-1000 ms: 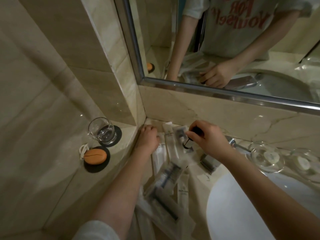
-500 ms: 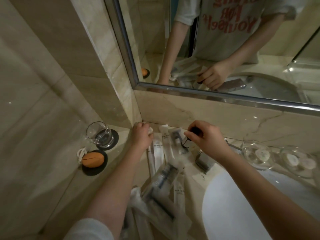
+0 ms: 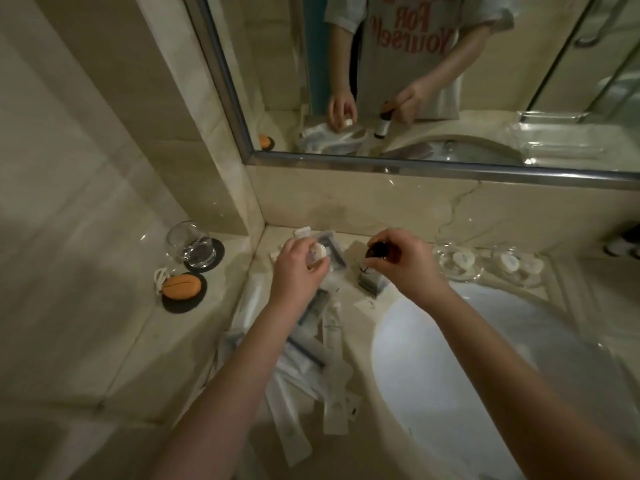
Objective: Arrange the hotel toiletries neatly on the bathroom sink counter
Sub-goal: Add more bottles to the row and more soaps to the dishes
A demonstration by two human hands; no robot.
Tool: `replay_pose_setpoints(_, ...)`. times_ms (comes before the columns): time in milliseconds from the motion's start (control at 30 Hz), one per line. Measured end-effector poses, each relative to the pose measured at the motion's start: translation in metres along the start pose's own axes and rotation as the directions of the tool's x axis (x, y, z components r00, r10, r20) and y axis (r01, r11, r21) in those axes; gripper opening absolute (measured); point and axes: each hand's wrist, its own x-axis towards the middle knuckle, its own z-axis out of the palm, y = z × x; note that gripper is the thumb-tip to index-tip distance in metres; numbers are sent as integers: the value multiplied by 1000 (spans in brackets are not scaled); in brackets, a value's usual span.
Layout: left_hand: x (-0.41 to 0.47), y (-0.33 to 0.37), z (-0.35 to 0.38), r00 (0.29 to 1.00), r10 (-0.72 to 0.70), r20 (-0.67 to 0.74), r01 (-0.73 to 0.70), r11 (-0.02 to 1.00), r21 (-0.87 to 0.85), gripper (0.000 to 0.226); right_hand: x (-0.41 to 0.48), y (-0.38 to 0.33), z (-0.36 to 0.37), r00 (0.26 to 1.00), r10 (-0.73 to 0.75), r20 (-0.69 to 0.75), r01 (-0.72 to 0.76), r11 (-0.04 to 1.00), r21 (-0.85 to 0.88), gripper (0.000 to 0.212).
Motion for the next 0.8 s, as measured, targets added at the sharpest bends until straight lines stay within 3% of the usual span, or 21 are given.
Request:
replay_pose_setpoints(433,-64,115,73,981,141,133,-129,987,-99,39,-87,67,-116,961,261,-88,-257,965,53,19)
replay_pose_setpoints(800,-47,176,147,929,140,344,-160,987,30,48,-99,131,-195,940,293,-173,-297,955,0,21)
